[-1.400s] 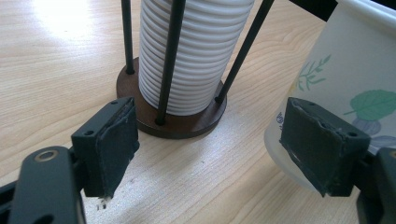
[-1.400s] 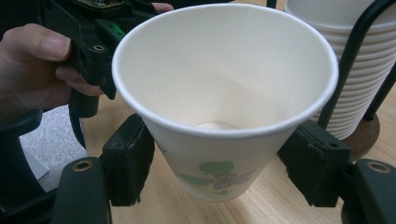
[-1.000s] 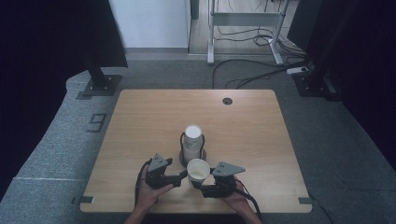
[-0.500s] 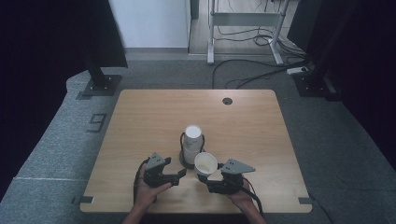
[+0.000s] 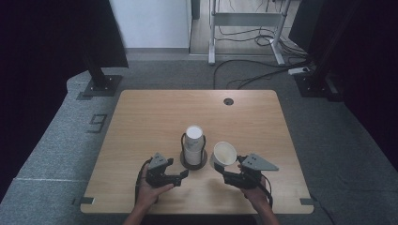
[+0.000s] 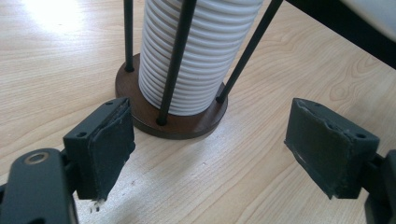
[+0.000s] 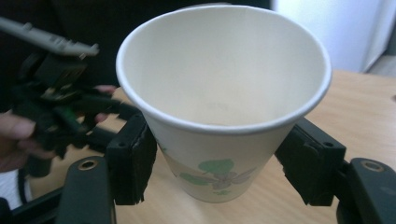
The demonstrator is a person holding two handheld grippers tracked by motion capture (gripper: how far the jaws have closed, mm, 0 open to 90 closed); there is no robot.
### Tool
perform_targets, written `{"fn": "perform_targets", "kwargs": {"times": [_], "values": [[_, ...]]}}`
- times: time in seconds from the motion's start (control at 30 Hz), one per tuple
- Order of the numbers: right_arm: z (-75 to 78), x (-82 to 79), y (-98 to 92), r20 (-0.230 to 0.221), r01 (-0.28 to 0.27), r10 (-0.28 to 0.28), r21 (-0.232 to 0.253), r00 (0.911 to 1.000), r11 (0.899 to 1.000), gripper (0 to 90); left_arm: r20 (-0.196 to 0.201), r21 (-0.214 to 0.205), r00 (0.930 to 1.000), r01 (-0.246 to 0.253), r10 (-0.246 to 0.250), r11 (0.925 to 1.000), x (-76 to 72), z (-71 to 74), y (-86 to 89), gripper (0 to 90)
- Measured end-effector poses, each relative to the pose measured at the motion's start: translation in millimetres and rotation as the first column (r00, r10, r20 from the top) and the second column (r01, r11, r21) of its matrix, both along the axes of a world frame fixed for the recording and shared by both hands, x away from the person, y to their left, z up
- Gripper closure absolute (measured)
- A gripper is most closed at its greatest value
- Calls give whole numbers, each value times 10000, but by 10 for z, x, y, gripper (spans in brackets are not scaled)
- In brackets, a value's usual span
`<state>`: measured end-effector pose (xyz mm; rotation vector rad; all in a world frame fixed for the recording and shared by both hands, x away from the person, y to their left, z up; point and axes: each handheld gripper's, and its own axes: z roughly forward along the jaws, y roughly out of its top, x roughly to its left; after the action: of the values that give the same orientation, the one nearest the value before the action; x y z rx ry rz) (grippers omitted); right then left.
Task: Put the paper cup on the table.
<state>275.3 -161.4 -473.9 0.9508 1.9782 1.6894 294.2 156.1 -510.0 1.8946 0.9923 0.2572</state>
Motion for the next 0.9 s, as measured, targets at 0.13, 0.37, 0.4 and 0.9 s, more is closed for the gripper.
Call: {"fn": "perform_targets", "kwargs": {"times": [0.13, 0.37, 0.4, 0.9], "values": [[52, 24, -166, 142, 673, -678, 301, 9976, 9973, 312, -21, 32, 10000, 57, -57, 10000, -10, -3, 6, 153], [96, 106, -430, 297, 1856, -1872, 512, 9819, 9813, 312, 48, -26, 10000, 12, -12, 10000, -18, 24, 50, 150], [86, 126, -466, 264, 1983, -1998, 510, 9795, 9788, 312, 49, -26, 10000, -20, 20, 10000, -19, 25, 60, 150], [-279, 469, -747, -602, 3363, -3386, -460, 9390, 9406, 312, 8, 72, 9996, -274, 274, 9996, -42, 9, 117, 150]]}}
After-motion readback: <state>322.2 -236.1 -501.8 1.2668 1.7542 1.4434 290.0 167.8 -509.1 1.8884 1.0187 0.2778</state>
